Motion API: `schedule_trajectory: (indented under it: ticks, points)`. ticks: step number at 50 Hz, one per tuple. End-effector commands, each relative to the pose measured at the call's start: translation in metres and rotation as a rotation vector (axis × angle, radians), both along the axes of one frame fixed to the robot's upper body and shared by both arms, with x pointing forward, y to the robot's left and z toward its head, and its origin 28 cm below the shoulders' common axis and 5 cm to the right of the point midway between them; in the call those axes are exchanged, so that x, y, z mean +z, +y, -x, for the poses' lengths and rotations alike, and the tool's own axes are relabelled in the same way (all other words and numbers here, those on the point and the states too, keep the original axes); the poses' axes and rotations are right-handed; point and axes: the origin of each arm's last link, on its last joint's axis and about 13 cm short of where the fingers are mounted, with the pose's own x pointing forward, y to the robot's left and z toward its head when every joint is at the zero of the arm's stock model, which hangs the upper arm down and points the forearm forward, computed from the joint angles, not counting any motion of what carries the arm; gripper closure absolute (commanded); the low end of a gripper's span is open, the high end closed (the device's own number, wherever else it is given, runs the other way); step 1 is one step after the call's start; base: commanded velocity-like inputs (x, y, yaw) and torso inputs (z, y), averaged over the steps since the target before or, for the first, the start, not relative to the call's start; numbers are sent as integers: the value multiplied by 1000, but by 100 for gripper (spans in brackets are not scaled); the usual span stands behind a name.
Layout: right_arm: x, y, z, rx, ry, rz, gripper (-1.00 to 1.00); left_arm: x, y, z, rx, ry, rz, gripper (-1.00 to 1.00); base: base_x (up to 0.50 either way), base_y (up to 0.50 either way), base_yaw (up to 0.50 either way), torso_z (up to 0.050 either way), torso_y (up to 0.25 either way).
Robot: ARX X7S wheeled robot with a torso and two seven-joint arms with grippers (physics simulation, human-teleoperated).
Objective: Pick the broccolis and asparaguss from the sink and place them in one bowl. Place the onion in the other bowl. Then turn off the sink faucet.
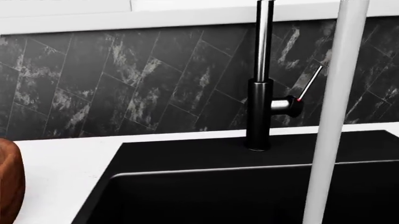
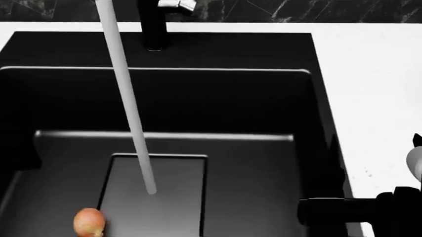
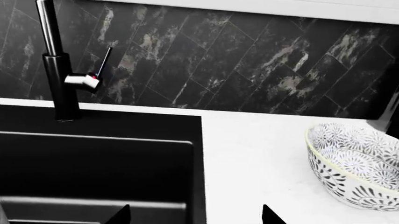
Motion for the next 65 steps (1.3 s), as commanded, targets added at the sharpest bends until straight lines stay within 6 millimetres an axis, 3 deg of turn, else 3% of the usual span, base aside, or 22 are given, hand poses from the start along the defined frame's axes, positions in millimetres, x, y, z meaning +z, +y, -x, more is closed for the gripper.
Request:
schedule_trajectory:
  ticks: [1,47,51,58,61,64,65]
  points:
    - [-3,2,-3,16,2,-16,-100,-2,-2,-2,-20,4,11,-100,0,-125,0,0,0]
    - [-15,4,-3,18,4,-46,-100,-8,-8,-3,-47,43,0,-100,67,-8,0,0,0]
    - [-15,4,-3,16,17,-54,-100,-11,-11,-8,-34,171,-55,-100,0,0,0,0,0]
    - [-21,5,-1,17,41,-63,-100,7,-19,-17,-138,359,-112,-100,0,0,0,0,0]
    - [-25,7,0,21,59,-59,-100,-11,-27,-23,-133,459,-136,-100,0,0,0,0,0]
    - [-30,5,-1,17,65,-81,-100,-11,-31,-31,-165,551,-83,-100,0,0,0,0,0]
    - [-29,6,-2,19,68,-77,-100,-13,-30,-39,-93,568,-50,-100,0,0,0,0,0]
